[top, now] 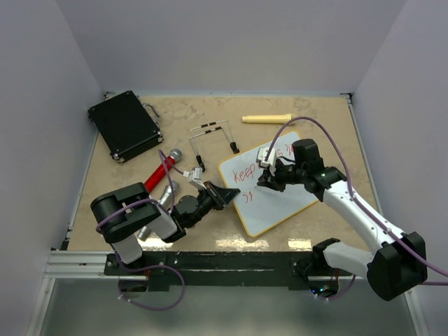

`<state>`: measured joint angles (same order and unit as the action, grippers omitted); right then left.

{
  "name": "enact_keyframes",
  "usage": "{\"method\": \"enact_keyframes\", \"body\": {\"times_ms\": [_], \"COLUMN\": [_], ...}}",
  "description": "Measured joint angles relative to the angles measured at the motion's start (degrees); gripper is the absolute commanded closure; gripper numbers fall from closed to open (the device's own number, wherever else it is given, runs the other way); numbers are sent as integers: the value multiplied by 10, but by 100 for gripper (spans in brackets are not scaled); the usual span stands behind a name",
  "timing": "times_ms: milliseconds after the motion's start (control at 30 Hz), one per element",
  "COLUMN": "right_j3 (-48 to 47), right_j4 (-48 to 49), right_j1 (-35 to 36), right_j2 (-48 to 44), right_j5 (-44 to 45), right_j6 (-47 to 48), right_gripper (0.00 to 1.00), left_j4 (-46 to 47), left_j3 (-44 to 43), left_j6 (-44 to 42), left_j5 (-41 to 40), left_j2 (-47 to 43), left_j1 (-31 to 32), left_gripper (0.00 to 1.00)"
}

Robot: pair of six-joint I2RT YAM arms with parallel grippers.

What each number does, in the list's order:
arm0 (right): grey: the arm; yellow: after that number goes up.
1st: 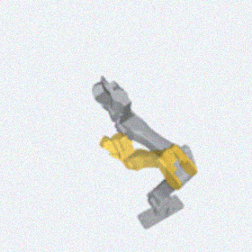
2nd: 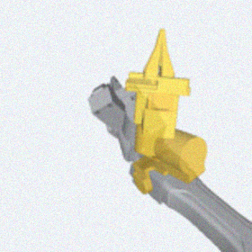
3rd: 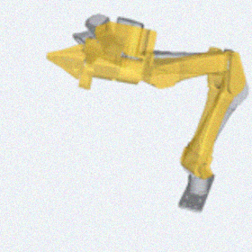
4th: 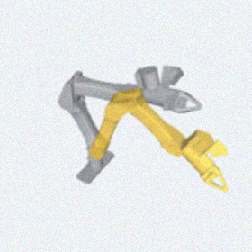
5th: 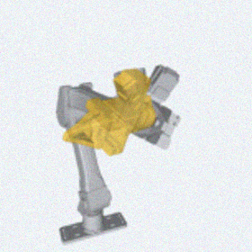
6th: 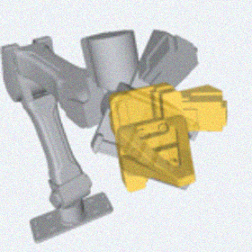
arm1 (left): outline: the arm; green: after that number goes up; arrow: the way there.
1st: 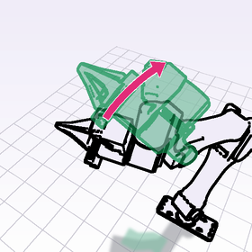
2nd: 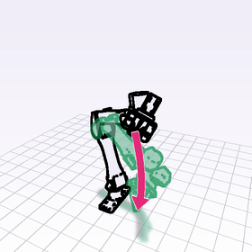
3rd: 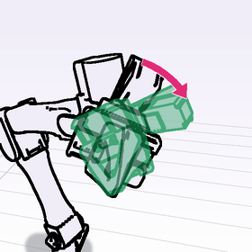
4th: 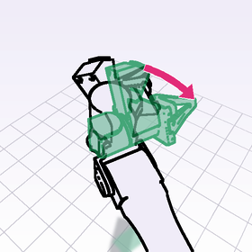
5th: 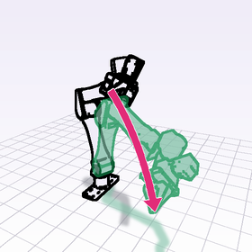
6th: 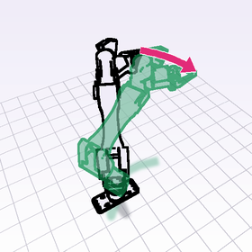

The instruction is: Write a sentence on the whiteboard

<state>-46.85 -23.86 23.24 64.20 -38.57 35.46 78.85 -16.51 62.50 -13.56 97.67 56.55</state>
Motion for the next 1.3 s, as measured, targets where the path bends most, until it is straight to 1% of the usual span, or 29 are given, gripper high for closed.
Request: {"method": "enact_keyframes", "body": {"times_ms": [367, 600, 933, 1300], "right_j3": [0, -1, -1, -3], "right_j4": [-12, -29, -26, -5], "right_j1": [10, 12, 12, 12], "right_j2": [7, 7, -2, -1], "right_j5": [-21, -19, 16, 31], "right_j6": [21, 40, 26, 5], "right_gripper": [100, 100, 100, 100], "left_j4": [1, 0, 0, 0], "left_j3": [0, 0, 0, 0], "left_j6": [2, 2, 2, 2], "left_j5": [2, 2, 3, 5], "left_j2": [2, 2, 2, 3], "left_j1": [-2, -3, -3, -4], "left_gripper": [100, 100, 100, 100]}}
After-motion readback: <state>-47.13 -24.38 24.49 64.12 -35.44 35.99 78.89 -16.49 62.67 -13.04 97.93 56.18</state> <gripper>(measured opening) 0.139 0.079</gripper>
